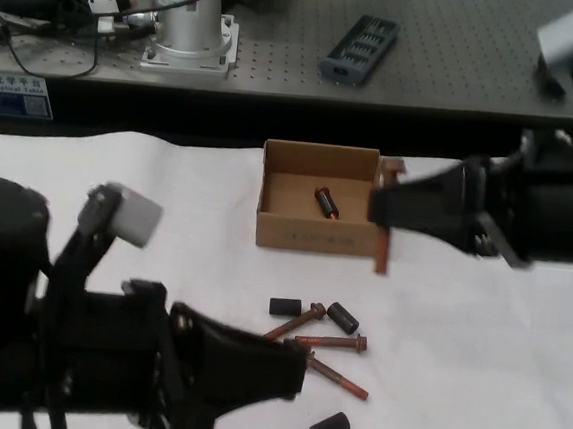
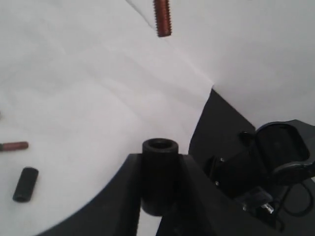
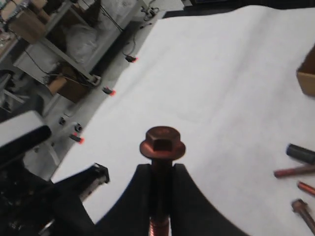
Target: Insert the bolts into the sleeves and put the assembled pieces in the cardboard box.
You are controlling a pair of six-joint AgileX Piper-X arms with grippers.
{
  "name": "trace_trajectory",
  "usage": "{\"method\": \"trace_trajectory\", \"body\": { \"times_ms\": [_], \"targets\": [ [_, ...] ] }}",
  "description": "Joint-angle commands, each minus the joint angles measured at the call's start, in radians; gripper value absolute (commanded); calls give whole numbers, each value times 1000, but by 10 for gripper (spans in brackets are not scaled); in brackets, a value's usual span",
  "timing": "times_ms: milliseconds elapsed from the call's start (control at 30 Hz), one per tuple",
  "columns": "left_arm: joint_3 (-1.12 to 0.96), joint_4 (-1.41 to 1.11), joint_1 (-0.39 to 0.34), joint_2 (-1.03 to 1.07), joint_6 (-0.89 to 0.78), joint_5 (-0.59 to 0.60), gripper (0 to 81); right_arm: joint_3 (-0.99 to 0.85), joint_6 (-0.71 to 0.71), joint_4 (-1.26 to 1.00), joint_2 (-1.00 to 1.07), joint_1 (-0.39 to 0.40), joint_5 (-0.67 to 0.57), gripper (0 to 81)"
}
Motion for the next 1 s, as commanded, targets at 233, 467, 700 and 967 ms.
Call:
{"method": "trace_trajectory", "body": {
  "times_ms": [233, 467, 700, 967],
  "targets": [
    [-3, -71, 65, -9, 4, 114, 6, 0, 36, -127, 14, 19, -46, 18],
    [-3, -71, 65, -9, 24, 119, 6, 0, 34, -149, 66, 92, -36, 18],
    [-3, -71, 70, -9, 26, 157, 6, 0, 13, -163, 102, 122, -31, 18],
    [-3, -71, 114, -9, 27, 148, 6, 0, 12, -194, 102, 122, -31, 18]
  ]
}}
